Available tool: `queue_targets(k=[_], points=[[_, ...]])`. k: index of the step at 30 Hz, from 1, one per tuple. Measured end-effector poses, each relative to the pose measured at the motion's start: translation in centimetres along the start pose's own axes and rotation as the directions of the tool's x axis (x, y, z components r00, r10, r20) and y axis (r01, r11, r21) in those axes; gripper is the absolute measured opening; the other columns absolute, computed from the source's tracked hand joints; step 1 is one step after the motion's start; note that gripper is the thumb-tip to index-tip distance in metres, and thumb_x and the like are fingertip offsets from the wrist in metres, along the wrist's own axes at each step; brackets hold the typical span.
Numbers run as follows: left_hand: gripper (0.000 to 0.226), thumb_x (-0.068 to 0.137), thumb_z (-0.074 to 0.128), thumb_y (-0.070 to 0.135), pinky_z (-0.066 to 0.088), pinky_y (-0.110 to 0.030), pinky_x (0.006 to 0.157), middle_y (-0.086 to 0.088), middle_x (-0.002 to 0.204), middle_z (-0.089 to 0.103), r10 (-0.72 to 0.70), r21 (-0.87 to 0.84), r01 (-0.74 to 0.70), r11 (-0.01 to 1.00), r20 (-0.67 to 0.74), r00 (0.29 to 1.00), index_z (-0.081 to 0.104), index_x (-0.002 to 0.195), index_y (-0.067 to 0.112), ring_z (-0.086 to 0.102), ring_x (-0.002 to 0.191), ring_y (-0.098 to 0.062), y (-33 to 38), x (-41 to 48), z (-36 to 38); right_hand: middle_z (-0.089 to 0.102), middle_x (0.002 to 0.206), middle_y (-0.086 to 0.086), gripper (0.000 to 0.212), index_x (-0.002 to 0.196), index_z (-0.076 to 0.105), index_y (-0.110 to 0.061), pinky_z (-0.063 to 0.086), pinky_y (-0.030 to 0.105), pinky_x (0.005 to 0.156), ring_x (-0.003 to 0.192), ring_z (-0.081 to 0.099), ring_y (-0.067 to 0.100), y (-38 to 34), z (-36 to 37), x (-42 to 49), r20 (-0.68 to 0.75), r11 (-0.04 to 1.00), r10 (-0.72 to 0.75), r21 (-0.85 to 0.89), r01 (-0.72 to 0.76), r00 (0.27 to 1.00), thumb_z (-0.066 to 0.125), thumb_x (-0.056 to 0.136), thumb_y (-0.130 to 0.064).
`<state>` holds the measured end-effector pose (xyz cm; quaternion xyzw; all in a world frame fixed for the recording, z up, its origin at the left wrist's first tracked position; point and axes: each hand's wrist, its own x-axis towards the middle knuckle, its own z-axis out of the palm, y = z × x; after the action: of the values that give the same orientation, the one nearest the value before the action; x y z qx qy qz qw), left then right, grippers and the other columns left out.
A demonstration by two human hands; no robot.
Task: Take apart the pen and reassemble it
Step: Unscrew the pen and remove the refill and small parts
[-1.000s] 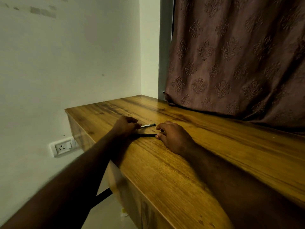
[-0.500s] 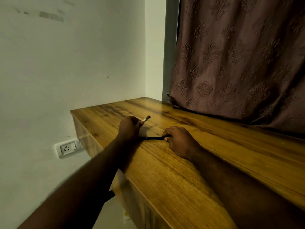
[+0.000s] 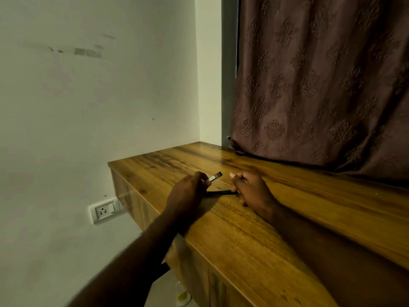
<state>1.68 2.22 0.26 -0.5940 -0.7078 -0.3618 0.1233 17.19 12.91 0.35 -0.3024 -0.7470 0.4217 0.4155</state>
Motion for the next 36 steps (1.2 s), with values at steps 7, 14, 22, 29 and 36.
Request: queue_targets(k=[7, 14, 22, 29, 36], points=[[0.025, 0.092, 0.051, 0.034, 0.048, -0.037, 0.069, -0.009, 0.097, 0.066, 0.159, 0.059, -0.161, 0.985, 0.048, 0.986, 0.056, 0.110, 0.016, 0.059, 0.083, -0.023, 0.1, 0.1, 0.5, 0.065, 0.075, 0.010, 0.023, 0.095, 0.061, 0.000, 0.030, 0.018, 0.034, 0.040, 0.041, 0.014, -0.5, 0.4, -0.1, 0.074, 0.992, 0.043, 0.116, -0.051, 0.996, 0.056, 0.096, -0.022], [0.038, 0.084, 0.060, 0.041, 0.048, -0.032, 0.067, -0.005, 0.099, 0.064, 0.161, 0.108, -0.172, 0.979, 0.108, 0.981, 0.055, 0.115, 0.019, 0.058, 0.084, -0.019, 0.8, -0.2, 0.3, 0.067, 0.071, 0.010, 0.009, 0.084, 0.062, -0.005, 0.032, 0.022, 0.040, 0.038, 0.043, 0.012, 0.1, 0.6, 0.3, 0.116, 0.990, 0.056, 0.119, -0.070, 0.992, 0.061, 0.091, -0.011], [0.035, 0.080, 0.063, 0.044, 0.050, -0.033, 0.063, -0.004, 0.089, 0.070, 0.138, 0.108, -0.144, 0.984, 0.065, 0.988, 0.059, 0.107, 0.022, 0.064, 0.077, -0.022, 0.0, -0.1, 0.4, 0.061, 0.063, 0.002, 0.014, 0.081, 0.060, -0.007, 0.030, 0.020, 0.036, 0.040, 0.042, 0.008, 0.2, -0.1, 0.3, 0.037, 0.992, 0.081, 0.097, -0.084, 0.996, 0.058, 0.093, -0.014], [0.027, 0.086, 0.063, 0.026, 0.055, -0.041, 0.072, -0.006, 0.096, 0.071, 0.021, 0.013, -0.021, 1.000, -0.017, 1.000, 0.060, 0.110, 0.016, 0.065, 0.083, -0.021, -0.8, 0.0, 0.3, 0.069, 0.081, 0.002, 0.004, 0.081, 0.070, -0.014, 0.048, 0.026, 0.064, 0.072, 0.060, 0.012, 0.4, 0.6, -0.1, 0.129, 0.963, -0.071, -0.250, 0.101, 0.989, 0.067, 0.083, -0.011], [0.032, 0.081, 0.068, 0.022, 0.050, -0.036, 0.075, -0.010, 0.103, 0.067, 0.032, 0.034, -0.032, 0.999, 0.012, 0.999, 0.061, 0.112, 0.016, 0.060, 0.090, -0.024, -0.8, -0.1, 0.3, 0.074, 0.082, -0.009, 0.011, 0.076, 0.077, -0.019, 0.055, 0.033, 0.081, 0.083, 0.066, 0.004, 0.4, 0.9, -0.7, 0.319, 0.917, -0.137, -0.318, 0.241, 0.938, 0.070, 0.078, -0.011]])
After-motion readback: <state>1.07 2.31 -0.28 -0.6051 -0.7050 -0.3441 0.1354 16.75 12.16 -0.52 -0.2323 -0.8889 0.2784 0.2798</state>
